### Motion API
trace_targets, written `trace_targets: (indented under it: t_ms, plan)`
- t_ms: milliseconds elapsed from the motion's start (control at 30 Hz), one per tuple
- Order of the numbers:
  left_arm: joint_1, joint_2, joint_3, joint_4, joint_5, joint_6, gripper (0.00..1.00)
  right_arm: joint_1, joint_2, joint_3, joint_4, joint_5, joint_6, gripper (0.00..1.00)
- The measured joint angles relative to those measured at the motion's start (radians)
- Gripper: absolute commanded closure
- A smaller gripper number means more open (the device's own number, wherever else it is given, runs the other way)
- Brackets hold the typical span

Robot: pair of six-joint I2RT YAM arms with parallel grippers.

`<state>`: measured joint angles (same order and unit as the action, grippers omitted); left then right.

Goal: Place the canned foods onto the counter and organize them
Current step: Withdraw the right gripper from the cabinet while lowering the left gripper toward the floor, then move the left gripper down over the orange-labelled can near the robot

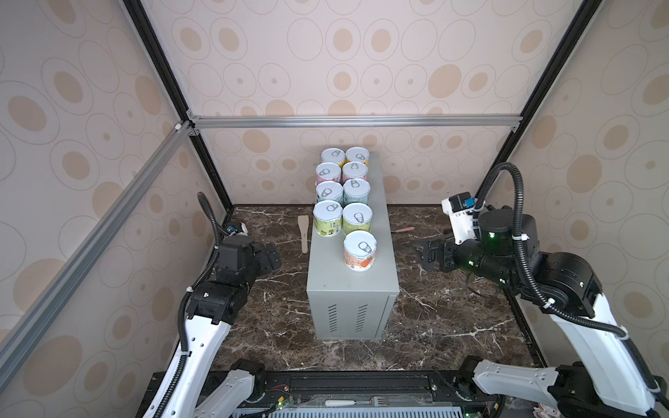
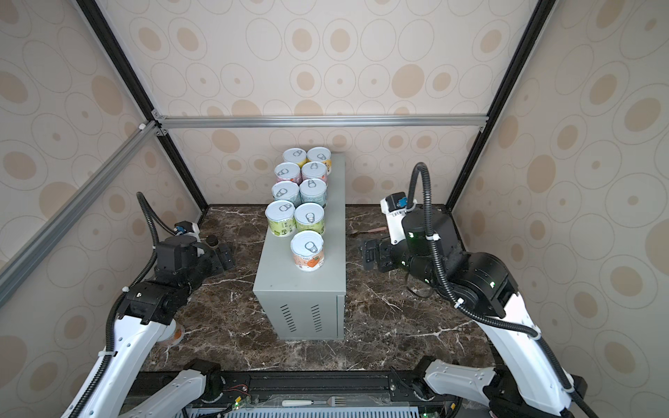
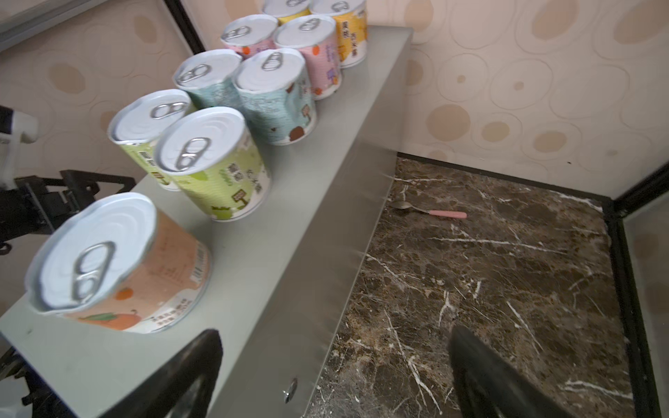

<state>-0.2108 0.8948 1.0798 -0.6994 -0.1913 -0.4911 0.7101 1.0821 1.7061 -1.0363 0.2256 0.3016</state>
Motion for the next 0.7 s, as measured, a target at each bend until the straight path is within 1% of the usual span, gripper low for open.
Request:
trace_targets:
  t_ms: [167, 400, 533, 700]
  plan:
    - [0.007, 0.031, 0.006, -0.021, 0.005, 0.0, 0.01, -0.185, -0.065, -0.191, 0.099, -0.106, 0.041, 0.0]
    - [0.018, 0.073, 0.006, -0.033, -0.01, -0.002, 0.01, -0.396, -0.064, -0.461, 0.252, -0.293, 0.115, 0.0]
    - [0.028, 0.075, -0.009, -0.019, -0.017, -0.01, 0.01, -0.479, -0.061, -0.596, 0.351, -0.377, 0.158, 0.0]
    - [0.042, 0.105, -0.05, -0.004, -0.017, -0.02, 0.01, -0.515, -0.036, -0.749, 0.482, -0.431, 0.202, 0.0]
